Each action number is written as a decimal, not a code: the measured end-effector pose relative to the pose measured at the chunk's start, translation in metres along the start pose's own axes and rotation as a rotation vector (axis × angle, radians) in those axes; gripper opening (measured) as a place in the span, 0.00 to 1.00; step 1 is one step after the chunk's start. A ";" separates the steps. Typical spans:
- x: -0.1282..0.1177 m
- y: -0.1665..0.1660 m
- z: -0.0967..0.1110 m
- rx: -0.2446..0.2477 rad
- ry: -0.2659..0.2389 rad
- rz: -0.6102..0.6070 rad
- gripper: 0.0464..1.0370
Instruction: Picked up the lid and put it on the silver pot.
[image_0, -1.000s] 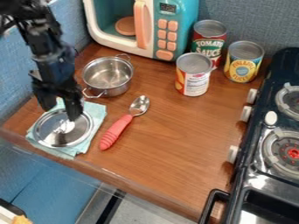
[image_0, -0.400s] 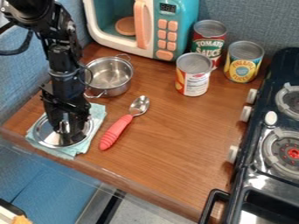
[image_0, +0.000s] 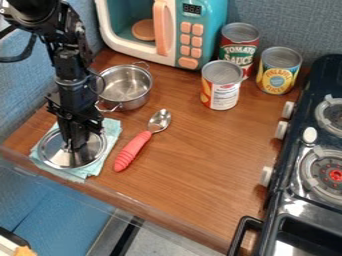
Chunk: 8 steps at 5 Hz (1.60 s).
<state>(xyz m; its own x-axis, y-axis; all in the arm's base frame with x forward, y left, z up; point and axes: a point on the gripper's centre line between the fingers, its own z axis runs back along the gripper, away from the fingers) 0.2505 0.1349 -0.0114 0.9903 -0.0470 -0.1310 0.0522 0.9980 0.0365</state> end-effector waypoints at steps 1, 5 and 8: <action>-0.006 -0.007 0.006 -0.038 0.030 -0.002 0.02; 0.084 0.007 0.094 -0.060 -0.175 0.073 0.01; 0.145 0.012 0.057 0.014 -0.136 0.096 0.01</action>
<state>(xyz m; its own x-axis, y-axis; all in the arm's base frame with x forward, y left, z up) 0.4021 0.1381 0.0267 0.9991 0.0419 0.0089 -0.0424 0.9975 0.0563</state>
